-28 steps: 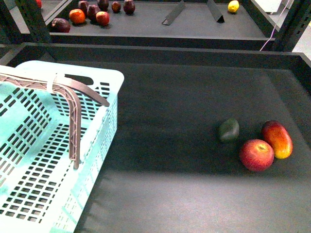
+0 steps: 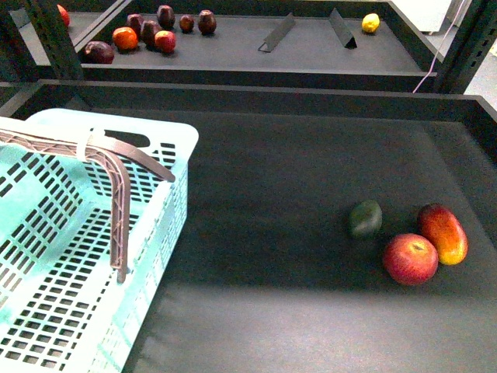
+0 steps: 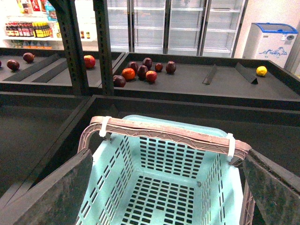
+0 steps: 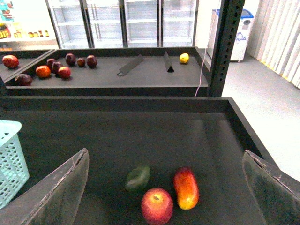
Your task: Pick apple with right arm and hold basket with left
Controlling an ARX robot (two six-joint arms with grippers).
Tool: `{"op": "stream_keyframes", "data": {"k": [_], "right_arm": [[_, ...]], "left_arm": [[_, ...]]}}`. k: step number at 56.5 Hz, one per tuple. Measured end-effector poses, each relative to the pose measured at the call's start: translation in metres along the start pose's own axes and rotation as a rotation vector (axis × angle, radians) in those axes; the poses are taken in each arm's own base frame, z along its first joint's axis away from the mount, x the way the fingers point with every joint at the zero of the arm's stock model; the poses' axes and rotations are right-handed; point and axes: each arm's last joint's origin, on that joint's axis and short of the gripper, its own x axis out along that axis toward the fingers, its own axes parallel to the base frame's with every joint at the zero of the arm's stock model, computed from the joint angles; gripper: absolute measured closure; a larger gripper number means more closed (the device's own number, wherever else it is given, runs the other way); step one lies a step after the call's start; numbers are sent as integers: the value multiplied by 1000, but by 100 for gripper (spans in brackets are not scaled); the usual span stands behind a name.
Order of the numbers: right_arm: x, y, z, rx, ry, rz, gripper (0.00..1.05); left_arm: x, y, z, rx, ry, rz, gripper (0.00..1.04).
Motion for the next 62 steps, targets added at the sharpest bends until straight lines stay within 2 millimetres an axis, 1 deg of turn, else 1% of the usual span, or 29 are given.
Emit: {"op": "stream_keyframes", "data": {"k": [5, 8, 12, 15, 18, 23, 24, 28, 29, 30, 31, 35, 36, 40, 46, 62], "right_arm": [[0, 0, 0, 0, 0, 0, 9], [0, 0, 0, 0, 0, 0, 9], [0, 0, 0, 0, 0, 1, 9], [0, 0, 0, 0, 0, 0, 9], [0, 0, 0, 0, 0, 0, 9], [0, 0, 0, 0, 0, 0, 9], [0, 0, 0, 0, 0, 0, 9], [0, 0, 0, 0, 0, 0, 9], [0, 0, 0, 0, 0, 0, 9], [0, 0, 0, 0, 0, 0, 9], [0, 0, 0, 0, 0, 0, 9], [0, 0, 0, 0, 0, 0, 9], [0, 0, 0, 0, 0, 0, 9], [0, 0, 0, 0, 0, 0, 9], [0, 0, 0, 0, 0, 0, 9], [0, 0, 0, 0, 0, 0, 9]], "left_arm": [[0, 0, -1, -8, 14, 9, 7], [1, 0, -2, -85, 172, 80, 7], [7, 0, -6, -191, 294, 112, 7], [12, 0, -7, -257, 315, 116, 7], [20, -1, -2, -317, 314, 103, 7], [44, -1, 16, -477, 319, 65, 7], [47, -1, 17, -484, 320, 65, 7], [69, -1, 25, -604, 350, 55, 7], [72, -1, 25, -628, 355, 56, 7], [81, 0, 26, -666, 372, 58, 7], [84, 0, 26, -682, 377, 63, 7], [108, 0, 23, -794, 417, 100, 7], [110, 0, 23, -806, 422, 105, 7], [136, 0, 11, -913, 497, 167, 7], [161, 1, -1, -1012, 556, 232, 7], [214, -1, 4, -1168, 576, 285, 7]]}}
